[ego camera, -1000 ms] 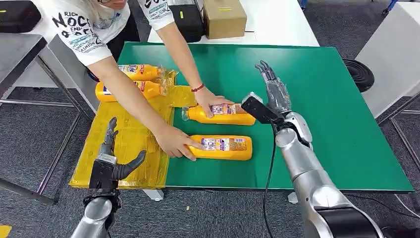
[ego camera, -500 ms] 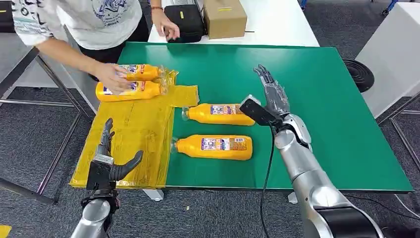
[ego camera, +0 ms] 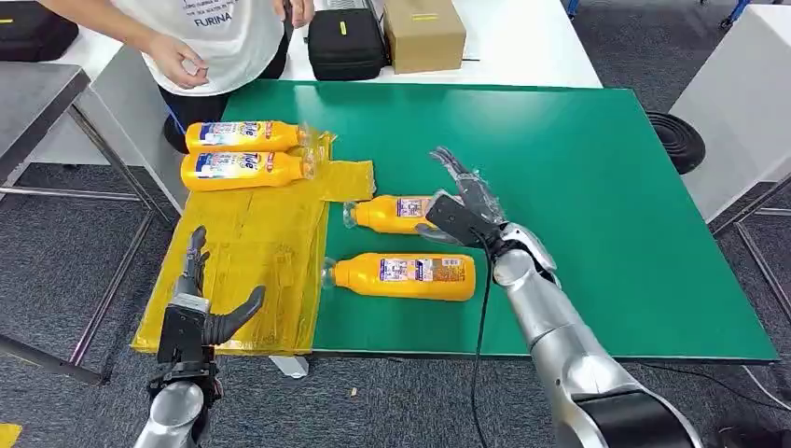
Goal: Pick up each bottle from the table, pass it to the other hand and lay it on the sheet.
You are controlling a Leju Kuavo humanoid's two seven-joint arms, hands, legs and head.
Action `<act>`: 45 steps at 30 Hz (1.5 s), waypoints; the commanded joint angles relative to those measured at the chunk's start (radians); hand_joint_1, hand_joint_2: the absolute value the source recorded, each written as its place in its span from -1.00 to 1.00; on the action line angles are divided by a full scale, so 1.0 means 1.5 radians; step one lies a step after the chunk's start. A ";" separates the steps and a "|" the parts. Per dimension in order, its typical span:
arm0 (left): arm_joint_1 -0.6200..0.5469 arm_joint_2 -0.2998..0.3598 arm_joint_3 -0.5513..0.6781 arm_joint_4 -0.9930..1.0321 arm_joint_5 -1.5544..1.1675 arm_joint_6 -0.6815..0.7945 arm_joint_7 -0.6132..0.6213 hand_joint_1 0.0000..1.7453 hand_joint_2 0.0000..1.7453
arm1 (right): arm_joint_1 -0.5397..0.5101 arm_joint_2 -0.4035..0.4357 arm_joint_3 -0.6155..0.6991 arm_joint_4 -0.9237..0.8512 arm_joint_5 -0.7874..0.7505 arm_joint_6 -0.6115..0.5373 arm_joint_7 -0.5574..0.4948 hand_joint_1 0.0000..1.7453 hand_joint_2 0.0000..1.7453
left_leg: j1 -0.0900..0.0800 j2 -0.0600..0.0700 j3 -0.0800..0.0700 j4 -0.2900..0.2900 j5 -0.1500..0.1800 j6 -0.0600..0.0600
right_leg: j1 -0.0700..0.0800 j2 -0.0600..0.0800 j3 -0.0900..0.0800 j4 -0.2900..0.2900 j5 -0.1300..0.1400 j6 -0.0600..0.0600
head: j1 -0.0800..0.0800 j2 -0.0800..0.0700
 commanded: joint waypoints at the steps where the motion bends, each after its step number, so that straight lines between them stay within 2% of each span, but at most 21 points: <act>1: -0.022 -0.018 0.017 0.022 -0.003 -0.007 0.003 -1.00 1.00 | -0.038 0.032 0.090 0.138 0.005 0.037 0.016 -1.00 1.00 | 0.000 0.001 0.002 0.000 -0.001 0.000 | 0.000 0.000 0.002 -0.001 -0.001 -0.001 | 0.000 0.000; 3: -0.024 -0.017 0.017 0.020 -0.005 -0.006 0.005 -1.00 1.00 | -0.050 0.042 0.104 0.165 0.006 0.045 0.016 -1.00 1.00 | 0.000 0.002 0.006 0.000 -0.003 0.000 | 0.001 0.001 0.005 0.000 -0.002 -0.002 | 0.000 0.000; 4: -0.024 -0.016 0.018 0.020 -0.005 -0.006 0.006 -1.00 1.00 | -0.052 0.048 0.108 0.170 0.007 0.046 0.016 -1.00 1.00 | 0.000 0.002 0.003 0.000 -0.001 0.000 | 0.000 0.001 0.003 0.000 -0.001 -0.001 | 0.000 0.000; 8: -0.012 -0.012 0.020 0.021 -0.007 0.003 0.007 -1.00 1.00 | -0.055 0.061 0.120 0.183 0.009 0.048 0.018 -1.00 1.00 | 0.000 0.002 0.004 0.000 -0.002 0.000 | 0.001 0.001 0.003 0.000 -0.001 -0.002 | 0.000 0.000; 16: -0.015 -0.021 0.017 0.035 -0.002 0.015 0.012 -1.00 1.00 | -0.047 0.033 0.133 0.191 0.009 0.044 0.039 -1.00 1.00 | 0.000 0.000 0.002 0.000 -0.001 0.000 | 0.000 -0.001 0.003 0.000 -0.001 -0.001 | 0.000 0.000; 19: -0.014 -0.021 0.018 0.035 -0.002 0.017 0.012 -1.00 1.00 | -0.046 0.034 0.133 0.191 0.008 0.043 0.041 -1.00 1.00 | 0.000 0.000 0.005 0.000 -0.002 0.000 | 0.001 -0.001 0.005 -0.001 -0.002 -0.002 | 0.000 0.000; 21: -0.009 -0.023 0.021 0.037 -0.004 0.020 0.013 -1.00 1.00 | -0.043 0.030 0.133 0.193 0.010 0.035 0.054 -1.00 1.00 | 0.000 0.000 0.002 0.000 -0.001 0.000 | 0.000 -0.001 0.002 0.000 -0.001 -0.001 | 0.000 0.000; 28: -0.009 -0.024 0.026 0.041 -0.005 0.019 0.015 -1.00 1.00 | -0.030 0.012 0.134 0.178 0.018 0.020 0.083 -1.00 1.00 | 0.000 -0.001 0.005 -0.001 -0.002 0.000 | 0.001 -0.002 0.005 -0.001 -0.002 -0.002 | 0.000 0.000; 31: -0.008 -0.026 0.028 0.040 -0.007 0.014 0.020 -1.00 1.00 | -0.024 0.005 0.135 0.165 0.025 0.031 0.117 -1.00 1.00 | 0.000 0.000 0.006 0.000 -0.002 0.000 | 0.001 -0.001 0.006 -0.001 -0.002 -0.002 | 0.000 0.000; 33: -0.008 -0.027 0.027 0.040 -0.007 0.013 0.021 -1.00 1.00 | -0.023 0.002 0.136 0.164 0.026 0.033 0.121 -1.00 1.00 | 0.000 0.000 0.002 -0.001 -0.001 0.000 | 0.000 -0.001 0.002 -0.001 -0.001 -0.001 | 0.000 0.000; 38: -0.010 -0.026 0.029 0.044 -0.009 0.012 0.037 -1.00 1.00 | -0.023 0.001 0.143 0.174 0.035 0.057 0.153 -1.00 1.00 | 0.000 0.000 0.004 0.000 -0.002 0.000 | 0.000 -0.001 0.004 -0.001 -0.002 -0.002 | 0.000 0.000; 40: -0.011 -0.025 0.033 0.048 -0.008 0.014 0.045 -1.00 1.00 | -0.023 0.000 0.147 0.180 0.038 0.063 0.157 -1.00 1.00 | 0.000 0.000 0.003 -0.001 -0.001 0.000 | 0.000 -0.001 0.003 -0.001 -0.001 -0.001 | 0.000 0.000; 42: -0.014 -0.024 0.038 0.057 -0.008 0.019 0.061 -1.00 1.00 | -0.026 -0.001 0.154 0.188 0.042 0.074 0.156 -1.00 1.00 | 0.000 0.000 0.006 0.000 -0.002 0.000 | 0.001 -0.002 0.006 -0.001 -0.002 -0.002 | 0.000 0.000; 45: -0.016 -0.021 0.042 0.064 -0.005 0.019 0.068 -1.00 1.00 | -0.029 -0.001 0.156 0.190 0.041 0.080 0.153 -1.00 1.00 | 0.000 0.000 0.002 -0.001 -0.001 0.000 | 0.000 -0.001 0.002 -0.001 -0.001 -0.001 | 0.000 0.000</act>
